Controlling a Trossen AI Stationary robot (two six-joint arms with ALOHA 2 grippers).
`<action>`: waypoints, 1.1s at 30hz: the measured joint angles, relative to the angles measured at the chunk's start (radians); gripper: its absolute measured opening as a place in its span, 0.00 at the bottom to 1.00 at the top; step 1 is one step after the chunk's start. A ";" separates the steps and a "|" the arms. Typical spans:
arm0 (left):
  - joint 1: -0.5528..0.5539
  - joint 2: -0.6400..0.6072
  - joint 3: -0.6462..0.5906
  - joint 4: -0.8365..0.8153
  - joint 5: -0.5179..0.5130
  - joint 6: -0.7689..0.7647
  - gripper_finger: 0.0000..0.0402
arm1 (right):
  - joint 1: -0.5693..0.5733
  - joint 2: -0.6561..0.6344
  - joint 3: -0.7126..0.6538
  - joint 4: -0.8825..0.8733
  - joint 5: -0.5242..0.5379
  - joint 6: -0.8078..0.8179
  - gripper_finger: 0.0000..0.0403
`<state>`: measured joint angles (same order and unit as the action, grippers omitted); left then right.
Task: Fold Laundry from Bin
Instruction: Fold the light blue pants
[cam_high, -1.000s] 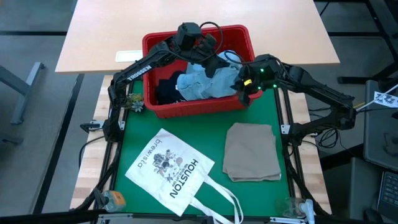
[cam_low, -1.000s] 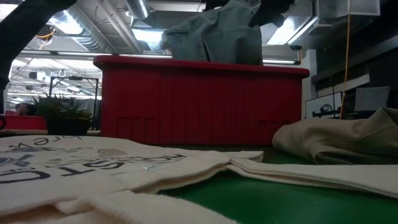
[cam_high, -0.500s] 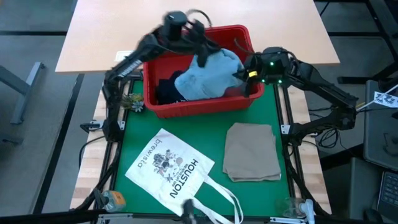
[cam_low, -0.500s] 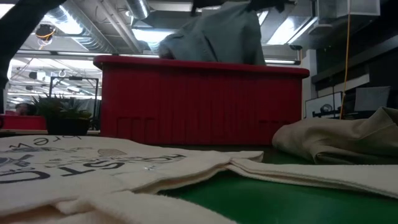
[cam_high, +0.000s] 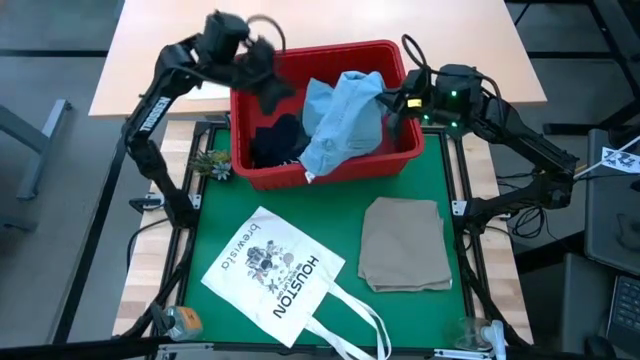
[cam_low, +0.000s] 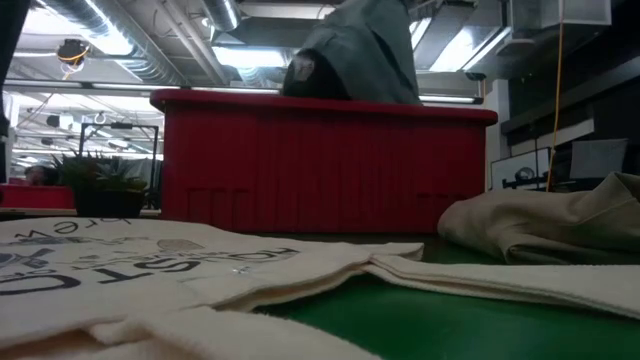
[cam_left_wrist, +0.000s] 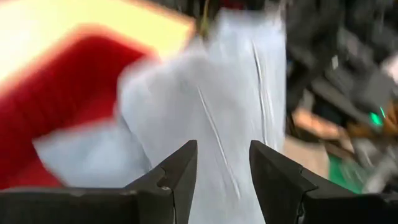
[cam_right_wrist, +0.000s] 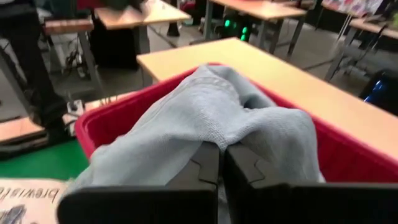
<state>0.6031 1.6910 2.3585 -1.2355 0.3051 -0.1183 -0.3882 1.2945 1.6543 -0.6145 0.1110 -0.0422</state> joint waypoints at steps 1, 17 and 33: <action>-0.017 -0.004 -0.001 -0.056 0.000 -0.007 0.35 | -0.002 0.000 0.000 0.014 0.005 -0.012 0.01; -0.458 0.072 -0.003 -0.254 -0.349 -0.055 0.34 | -0.066 0.000 0.000 0.045 0.010 -0.023 0.02; -0.606 0.268 -0.003 -0.303 -0.765 -0.054 0.34 | -0.064 -0.001 0.000 0.041 -0.025 -0.023 0.02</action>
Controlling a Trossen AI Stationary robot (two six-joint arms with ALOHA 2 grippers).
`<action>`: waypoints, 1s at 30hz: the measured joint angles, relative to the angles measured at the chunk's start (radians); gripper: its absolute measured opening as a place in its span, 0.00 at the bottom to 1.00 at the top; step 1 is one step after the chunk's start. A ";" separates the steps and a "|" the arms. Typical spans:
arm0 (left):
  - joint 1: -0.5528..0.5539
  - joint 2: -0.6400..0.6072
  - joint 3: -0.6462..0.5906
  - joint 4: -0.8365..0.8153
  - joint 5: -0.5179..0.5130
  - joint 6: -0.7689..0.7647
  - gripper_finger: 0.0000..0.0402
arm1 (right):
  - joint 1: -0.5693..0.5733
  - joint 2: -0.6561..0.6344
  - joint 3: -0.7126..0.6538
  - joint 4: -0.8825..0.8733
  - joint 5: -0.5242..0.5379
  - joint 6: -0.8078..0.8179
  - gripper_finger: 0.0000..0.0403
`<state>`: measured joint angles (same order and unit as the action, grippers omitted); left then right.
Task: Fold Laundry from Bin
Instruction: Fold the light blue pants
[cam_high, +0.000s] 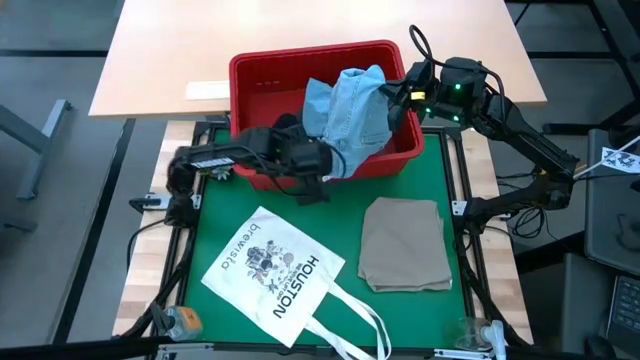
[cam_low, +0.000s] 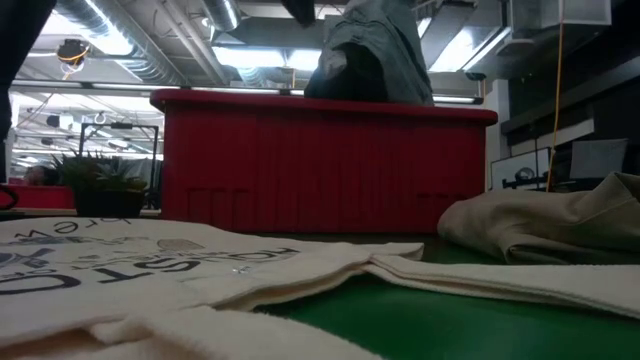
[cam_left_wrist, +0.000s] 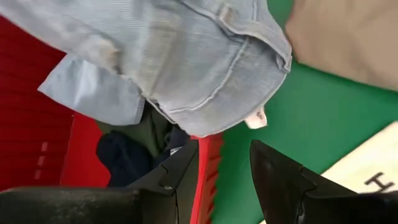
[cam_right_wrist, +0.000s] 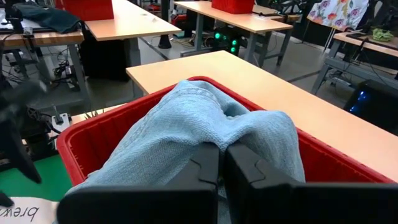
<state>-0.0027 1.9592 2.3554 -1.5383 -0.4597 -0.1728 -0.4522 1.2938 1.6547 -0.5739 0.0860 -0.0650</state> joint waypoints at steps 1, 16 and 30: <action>-0.002 0.013 0.000 0.001 -0.006 0.000 0.34 | 0.000 0.000 0.000 0.000 0.000 0.000 0.02; -0.004 0.084 -0.049 0.011 -0.081 0.000 0.34 | 0.000 0.000 0.000 -0.004 0.000 0.000 0.02; -0.014 0.084 -0.215 0.089 -0.297 -0.034 0.34 | 0.000 0.000 0.000 -0.003 0.000 0.000 0.02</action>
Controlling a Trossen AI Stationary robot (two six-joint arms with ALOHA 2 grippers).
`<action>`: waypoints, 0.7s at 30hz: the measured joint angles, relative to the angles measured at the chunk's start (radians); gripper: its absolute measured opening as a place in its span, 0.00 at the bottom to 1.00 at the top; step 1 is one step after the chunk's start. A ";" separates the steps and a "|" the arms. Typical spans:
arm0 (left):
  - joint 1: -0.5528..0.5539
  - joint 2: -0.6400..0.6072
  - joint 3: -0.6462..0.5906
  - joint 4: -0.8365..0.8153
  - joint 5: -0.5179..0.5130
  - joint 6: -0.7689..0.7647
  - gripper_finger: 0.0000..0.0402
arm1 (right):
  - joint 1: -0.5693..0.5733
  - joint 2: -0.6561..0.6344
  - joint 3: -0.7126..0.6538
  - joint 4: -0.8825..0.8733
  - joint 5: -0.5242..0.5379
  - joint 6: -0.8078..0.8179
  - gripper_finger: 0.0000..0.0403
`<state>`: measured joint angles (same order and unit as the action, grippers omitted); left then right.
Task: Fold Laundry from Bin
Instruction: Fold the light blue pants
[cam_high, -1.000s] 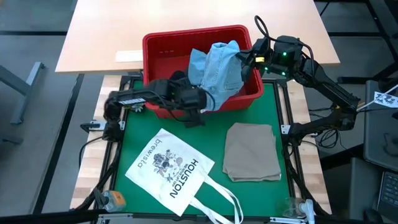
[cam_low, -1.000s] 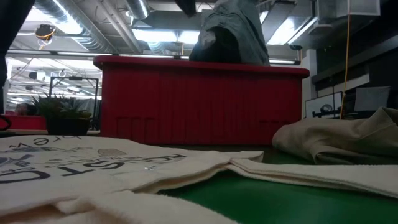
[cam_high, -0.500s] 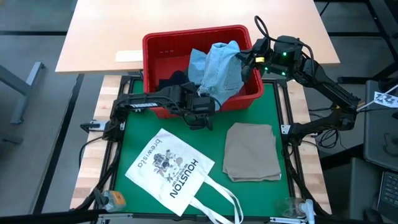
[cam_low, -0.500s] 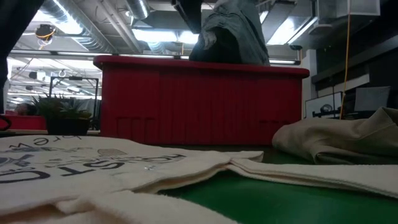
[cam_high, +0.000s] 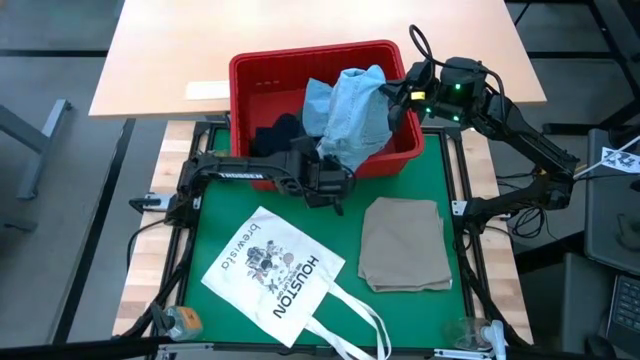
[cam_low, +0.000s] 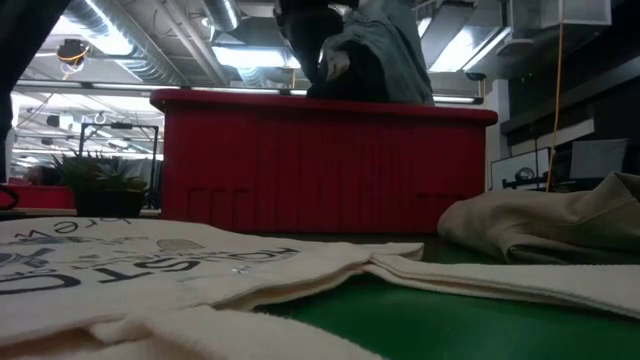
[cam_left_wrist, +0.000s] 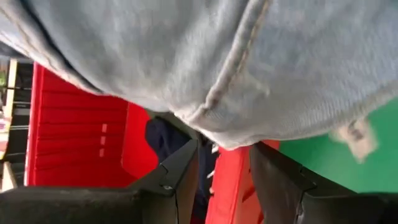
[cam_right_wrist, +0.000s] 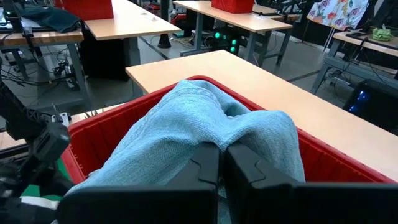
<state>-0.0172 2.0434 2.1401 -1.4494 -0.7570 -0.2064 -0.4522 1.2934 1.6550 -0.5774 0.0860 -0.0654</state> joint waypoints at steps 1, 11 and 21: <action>0.002 0.000 -0.001 0.012 -0.001 0.002 0.34 | 0.000 0.000 0.000 0.000 0.000 0.000 0.02; 0.047 0.000 -0.047 0.048 -0.013 -0.001 0.34 | 0.000 0.000 0.000 0.000 0.000 0.000 0.02; 0.057 -0.016 -0.034 0.038 -0.099 0.059 0.02 | 0.000 0.000 0.000 0.000 0.000 0.000 0.02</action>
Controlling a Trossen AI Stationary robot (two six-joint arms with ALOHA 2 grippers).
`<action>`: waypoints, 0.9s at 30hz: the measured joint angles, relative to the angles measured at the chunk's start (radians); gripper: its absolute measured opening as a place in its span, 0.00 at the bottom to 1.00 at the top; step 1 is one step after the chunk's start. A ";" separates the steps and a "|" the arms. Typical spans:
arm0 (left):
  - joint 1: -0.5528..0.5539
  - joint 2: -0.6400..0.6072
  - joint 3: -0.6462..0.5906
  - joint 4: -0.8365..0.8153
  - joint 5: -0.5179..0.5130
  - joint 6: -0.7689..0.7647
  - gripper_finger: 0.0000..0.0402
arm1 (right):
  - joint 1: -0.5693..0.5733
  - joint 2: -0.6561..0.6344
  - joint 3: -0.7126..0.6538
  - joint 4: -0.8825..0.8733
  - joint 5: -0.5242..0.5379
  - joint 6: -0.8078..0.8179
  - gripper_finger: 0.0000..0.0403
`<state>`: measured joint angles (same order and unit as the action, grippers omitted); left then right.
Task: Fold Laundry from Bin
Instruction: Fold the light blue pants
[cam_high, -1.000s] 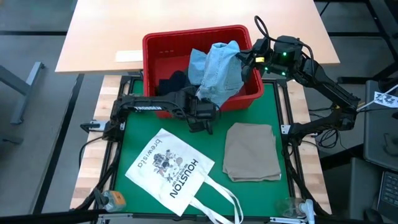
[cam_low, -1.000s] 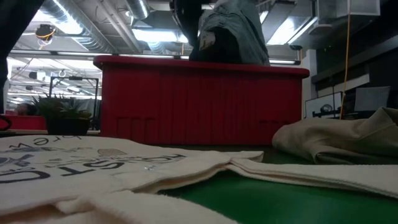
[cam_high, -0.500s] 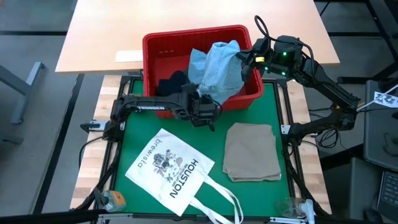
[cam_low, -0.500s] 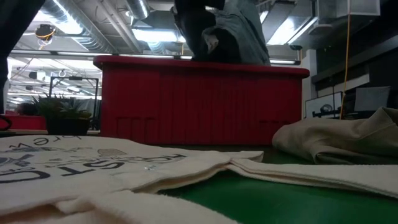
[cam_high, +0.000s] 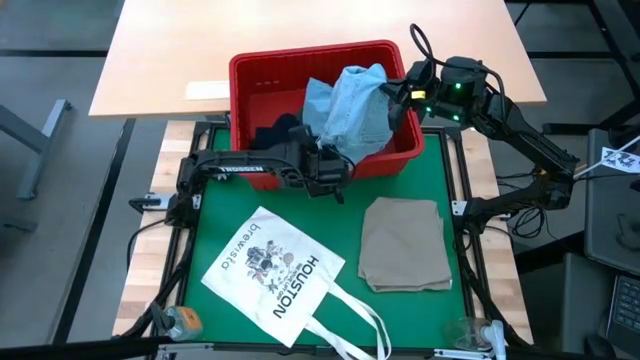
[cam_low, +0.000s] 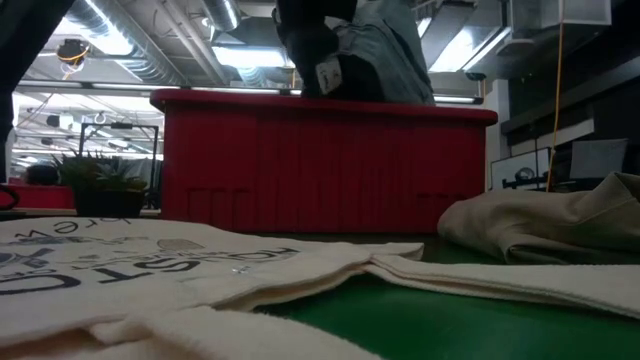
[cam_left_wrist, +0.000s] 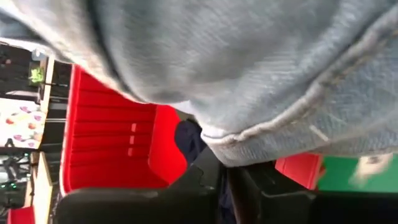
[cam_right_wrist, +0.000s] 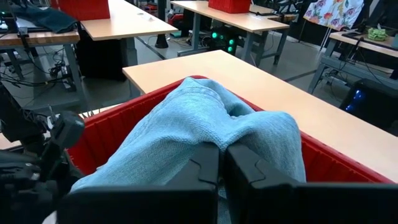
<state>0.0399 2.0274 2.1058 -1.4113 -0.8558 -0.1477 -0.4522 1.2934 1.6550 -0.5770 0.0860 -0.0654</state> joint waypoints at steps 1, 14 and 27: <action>0.000 0.000 0.009 -0.001 0.000 0.001 0.02 | 0.000 0.000 0.000 0.000 0.000 0.000 0.02; -0.008 -0.048 0.226 -0.106 -0.077 0.050 0.01 | 0.000 -0.075 0.000 0.002 0.000 0.009 0.02; -0.058 -0.257 0.250 -0.101 0.101 0.046 0.00 | 0.001 -0.158 0.001 0.001 -0.287 0.235 0.02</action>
<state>-0.0181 1.7705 2.3558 -1.5119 -0.7553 -0.1018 -0.4511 1.1352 1.6562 -0.5761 -0.2006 0.1694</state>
